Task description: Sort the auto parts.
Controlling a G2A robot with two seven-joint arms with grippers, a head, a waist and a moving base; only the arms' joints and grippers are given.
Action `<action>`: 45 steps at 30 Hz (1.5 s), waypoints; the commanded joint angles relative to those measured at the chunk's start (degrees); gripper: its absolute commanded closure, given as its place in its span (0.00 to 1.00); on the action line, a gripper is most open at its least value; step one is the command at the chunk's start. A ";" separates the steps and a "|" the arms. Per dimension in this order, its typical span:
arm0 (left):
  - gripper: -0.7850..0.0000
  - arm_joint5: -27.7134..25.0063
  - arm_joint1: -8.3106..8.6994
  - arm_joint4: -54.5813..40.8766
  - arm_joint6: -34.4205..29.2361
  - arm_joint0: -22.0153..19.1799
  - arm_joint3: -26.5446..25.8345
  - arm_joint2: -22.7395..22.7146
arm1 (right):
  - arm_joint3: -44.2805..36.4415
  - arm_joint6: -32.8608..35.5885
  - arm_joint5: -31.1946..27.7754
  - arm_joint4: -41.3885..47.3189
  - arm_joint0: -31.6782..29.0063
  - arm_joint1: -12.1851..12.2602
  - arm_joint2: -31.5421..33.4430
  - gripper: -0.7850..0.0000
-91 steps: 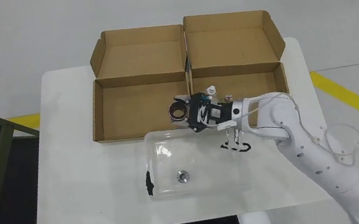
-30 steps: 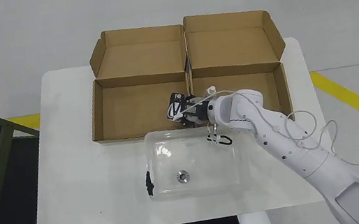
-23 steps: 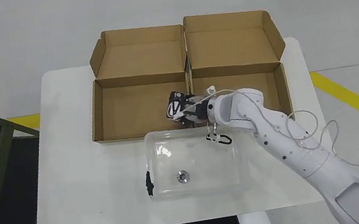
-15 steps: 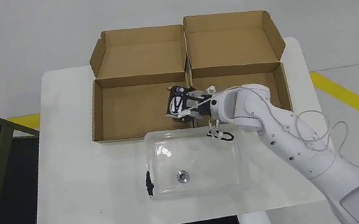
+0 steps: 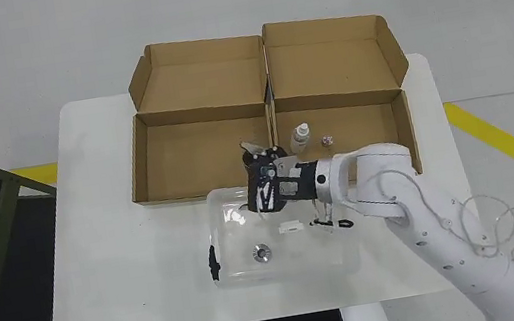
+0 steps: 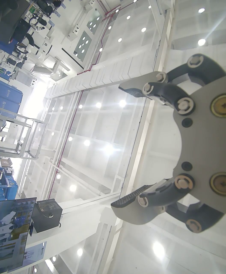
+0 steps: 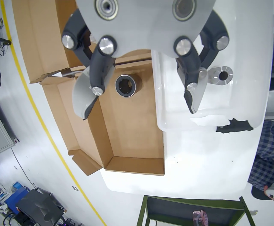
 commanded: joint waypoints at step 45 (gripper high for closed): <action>0.00 0.00 0.00 0.00 0.00 0.00 0.00 0.00 | -1.14 -6.72 -6.15 -17.17 -14.80 3.42 -1.60 0.15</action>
